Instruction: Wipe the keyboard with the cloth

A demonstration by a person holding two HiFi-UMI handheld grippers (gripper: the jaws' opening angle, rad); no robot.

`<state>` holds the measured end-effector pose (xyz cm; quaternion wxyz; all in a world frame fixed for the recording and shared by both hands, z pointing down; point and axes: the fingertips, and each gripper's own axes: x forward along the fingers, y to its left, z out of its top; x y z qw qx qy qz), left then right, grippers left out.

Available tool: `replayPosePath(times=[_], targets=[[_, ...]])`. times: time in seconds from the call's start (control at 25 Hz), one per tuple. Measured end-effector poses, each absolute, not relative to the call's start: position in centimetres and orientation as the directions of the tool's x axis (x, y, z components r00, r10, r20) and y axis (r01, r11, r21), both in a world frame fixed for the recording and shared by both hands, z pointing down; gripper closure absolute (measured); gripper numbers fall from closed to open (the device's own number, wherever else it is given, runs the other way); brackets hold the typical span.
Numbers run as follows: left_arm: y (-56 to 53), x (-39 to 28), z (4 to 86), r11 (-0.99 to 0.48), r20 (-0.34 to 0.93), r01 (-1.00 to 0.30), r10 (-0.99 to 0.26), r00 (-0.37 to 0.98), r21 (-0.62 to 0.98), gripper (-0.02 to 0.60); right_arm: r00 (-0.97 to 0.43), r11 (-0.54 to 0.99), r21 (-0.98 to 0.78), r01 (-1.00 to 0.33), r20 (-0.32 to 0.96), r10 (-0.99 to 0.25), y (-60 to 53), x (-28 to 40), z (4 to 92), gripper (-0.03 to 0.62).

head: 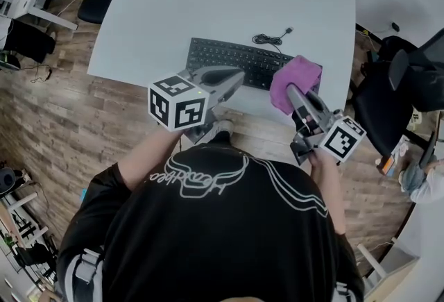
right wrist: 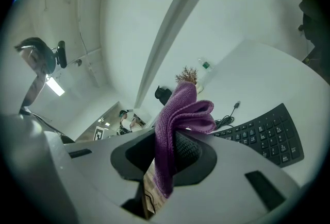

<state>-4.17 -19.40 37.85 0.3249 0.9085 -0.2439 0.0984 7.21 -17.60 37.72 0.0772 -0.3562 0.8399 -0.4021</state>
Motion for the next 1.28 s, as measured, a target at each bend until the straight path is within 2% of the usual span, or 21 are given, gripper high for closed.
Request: replayPosePath(times=[0.28,0.64,1.08,1.28], targets=[[-21.7,-5.0,39.2,-0.657,0.346,-0.505,-0.369,0.863,0.559,0.575,-0.729,0.436,-0.715,-0.546,0.150,-0.667,-20.8,5.8,37.6,0.540],[-23.5,-4.9,41.9,-0.645,0.376,-0.500,-0.334,0.864,0.577,0.575,-0.756,0.413,-0.726,-0.550,0.221,-0.617,-23.2,3.9,41.5,0.540],[-24.4,-6.4,44.0,-0.621,0.398,-0.507,-0.319,0.860,0.598,0.575,-0.771,0.389,-0.696,-0.604,0.385,-0.508,-23.8,0.2,47.1,0.540],[-24.7,-7.0,44.5,-0.604,0.399,-0.513,-0.325,0.857,0.610,0.575,-0.731,0.405,-0.617,-0.675,0.481,-0.485,-24.1,-0.1,48.9,0.540]])
